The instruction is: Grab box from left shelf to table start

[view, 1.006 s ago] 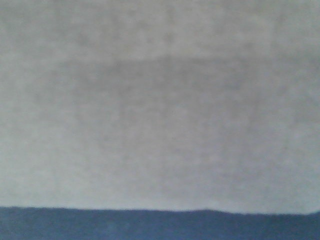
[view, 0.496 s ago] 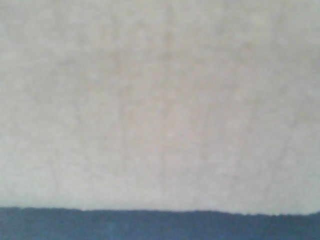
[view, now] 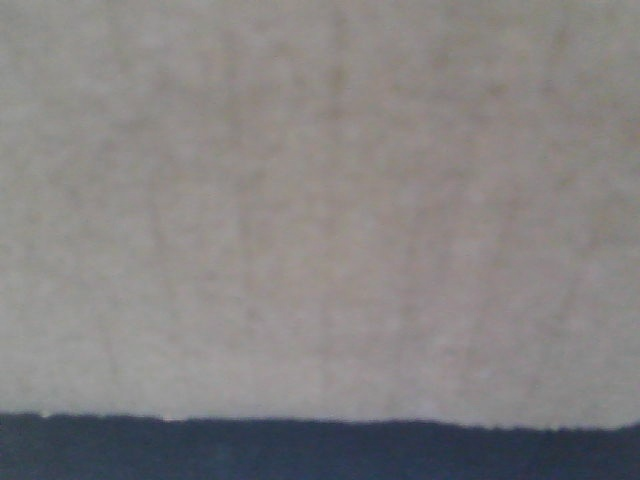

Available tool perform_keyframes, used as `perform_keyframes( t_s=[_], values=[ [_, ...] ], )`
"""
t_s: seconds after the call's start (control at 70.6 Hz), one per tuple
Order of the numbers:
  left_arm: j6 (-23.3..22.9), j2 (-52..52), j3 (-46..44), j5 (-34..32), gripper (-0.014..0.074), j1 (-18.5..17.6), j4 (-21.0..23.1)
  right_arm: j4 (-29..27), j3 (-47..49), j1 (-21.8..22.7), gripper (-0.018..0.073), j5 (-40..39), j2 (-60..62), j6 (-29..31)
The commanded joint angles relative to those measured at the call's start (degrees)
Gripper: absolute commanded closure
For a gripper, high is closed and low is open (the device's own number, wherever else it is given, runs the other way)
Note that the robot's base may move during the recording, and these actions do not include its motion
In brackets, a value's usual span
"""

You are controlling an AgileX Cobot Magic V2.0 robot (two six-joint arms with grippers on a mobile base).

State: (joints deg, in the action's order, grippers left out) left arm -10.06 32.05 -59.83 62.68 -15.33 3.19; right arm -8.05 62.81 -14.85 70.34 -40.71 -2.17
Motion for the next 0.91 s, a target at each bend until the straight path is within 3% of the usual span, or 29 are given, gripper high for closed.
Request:
perform_keyframes(
  t_s=[0.0, 0.892],
  values=[
    [-1.41, -0.08, -2.66, -10.90, 0.0692, -1.10, 14.72, -6.68, 1.51, -0.46, 0.0501, -6.90, -0.59, 1.79],
    [-1.41, -0.08, -2.66, -10.90, 0.0692, -1.10, 14.82, -6.68, 1.51, -0.46, 0.0501, -6.90, -0.59, 1.79]
  ],
)
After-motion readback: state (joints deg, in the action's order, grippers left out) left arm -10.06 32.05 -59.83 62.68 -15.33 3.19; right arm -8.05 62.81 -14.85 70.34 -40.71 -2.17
